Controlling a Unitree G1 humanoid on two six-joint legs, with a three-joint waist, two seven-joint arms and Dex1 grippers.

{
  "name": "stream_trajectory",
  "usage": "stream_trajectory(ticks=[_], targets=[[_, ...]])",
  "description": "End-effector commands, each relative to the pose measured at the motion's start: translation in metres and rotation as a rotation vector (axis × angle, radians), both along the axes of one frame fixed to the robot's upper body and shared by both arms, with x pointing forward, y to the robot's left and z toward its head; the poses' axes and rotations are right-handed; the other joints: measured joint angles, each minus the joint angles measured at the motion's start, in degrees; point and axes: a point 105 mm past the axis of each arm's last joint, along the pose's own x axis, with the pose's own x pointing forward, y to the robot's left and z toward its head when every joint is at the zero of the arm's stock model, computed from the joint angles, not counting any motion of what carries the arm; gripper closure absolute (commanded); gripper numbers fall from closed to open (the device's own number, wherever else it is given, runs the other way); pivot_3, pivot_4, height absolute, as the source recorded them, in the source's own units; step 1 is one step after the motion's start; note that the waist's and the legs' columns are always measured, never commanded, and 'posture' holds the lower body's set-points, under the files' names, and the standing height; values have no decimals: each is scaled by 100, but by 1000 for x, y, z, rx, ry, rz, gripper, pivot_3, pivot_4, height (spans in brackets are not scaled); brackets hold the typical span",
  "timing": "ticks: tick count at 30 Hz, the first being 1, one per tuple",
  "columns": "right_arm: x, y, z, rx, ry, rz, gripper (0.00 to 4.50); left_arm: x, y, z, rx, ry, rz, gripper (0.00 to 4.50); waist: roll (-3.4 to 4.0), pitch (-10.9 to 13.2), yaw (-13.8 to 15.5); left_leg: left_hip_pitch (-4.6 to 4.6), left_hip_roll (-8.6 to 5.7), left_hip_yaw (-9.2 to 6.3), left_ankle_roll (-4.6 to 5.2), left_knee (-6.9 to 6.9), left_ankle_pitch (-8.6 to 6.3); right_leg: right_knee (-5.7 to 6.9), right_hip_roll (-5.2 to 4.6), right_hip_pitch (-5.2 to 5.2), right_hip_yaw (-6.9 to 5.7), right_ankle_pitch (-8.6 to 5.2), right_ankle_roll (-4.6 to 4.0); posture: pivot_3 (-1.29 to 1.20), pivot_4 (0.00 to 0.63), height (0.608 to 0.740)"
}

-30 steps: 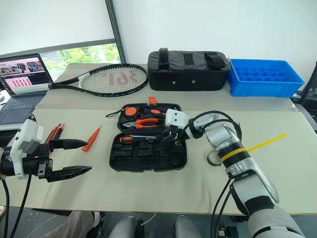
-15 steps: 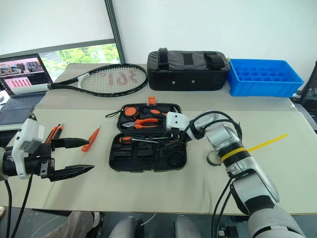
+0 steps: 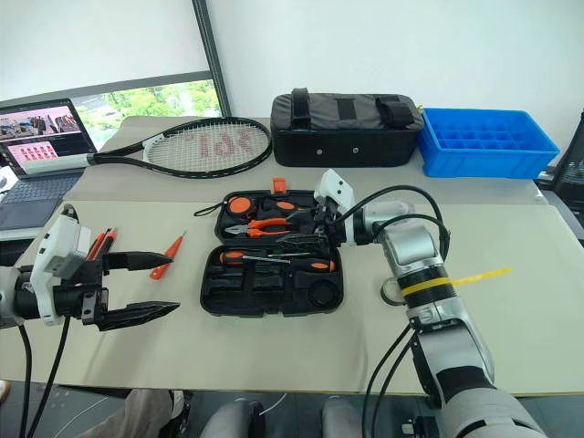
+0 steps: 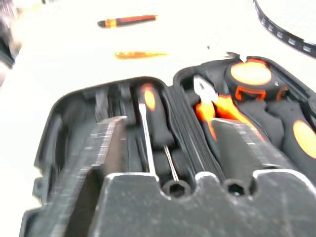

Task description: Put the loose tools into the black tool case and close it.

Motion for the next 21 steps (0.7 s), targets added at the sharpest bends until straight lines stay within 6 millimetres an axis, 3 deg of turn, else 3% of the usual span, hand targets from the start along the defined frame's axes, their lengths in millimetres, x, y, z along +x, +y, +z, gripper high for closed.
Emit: stream_trajectory(ticks=[1, 5, 11, 21], targets=[[-2, -1, -2, 6, -65, 3, 3095, 1, -1, 9, 14, -34, -9, 0, 0, 0, 1, 0, 0, 0, 0, 0, 0, 0, 0, 0, 0, 0, 0, 0, 150, 708], [1, -5, -27, -84, -58, -28, 4431, 1, 1, 11, 27, -34, -9, 0, 0, 0, -2, 0, 0, 0, 0, 0, 0, 0, 0, 0, -1, 0, 0, 0, 150, 708], [-6, -8, -59, -223, -36, 1, 4489, 1, 4, 12, 34, -31, -9, 0, -2, -1, -19, 11, 0, 2, 0, -7, 0, 1, 3, 3, 3, -1, -1, 0, 150, 708], [-13, -6, -72, -304, -71, 57, 4489, 0, 5, 10, 39, -26, -14, 0, -10, -6, -8, 26, 0, 2, -2, -12, 1, 0, 2, 14, 1, -1, -2, 0, 150, 708]])
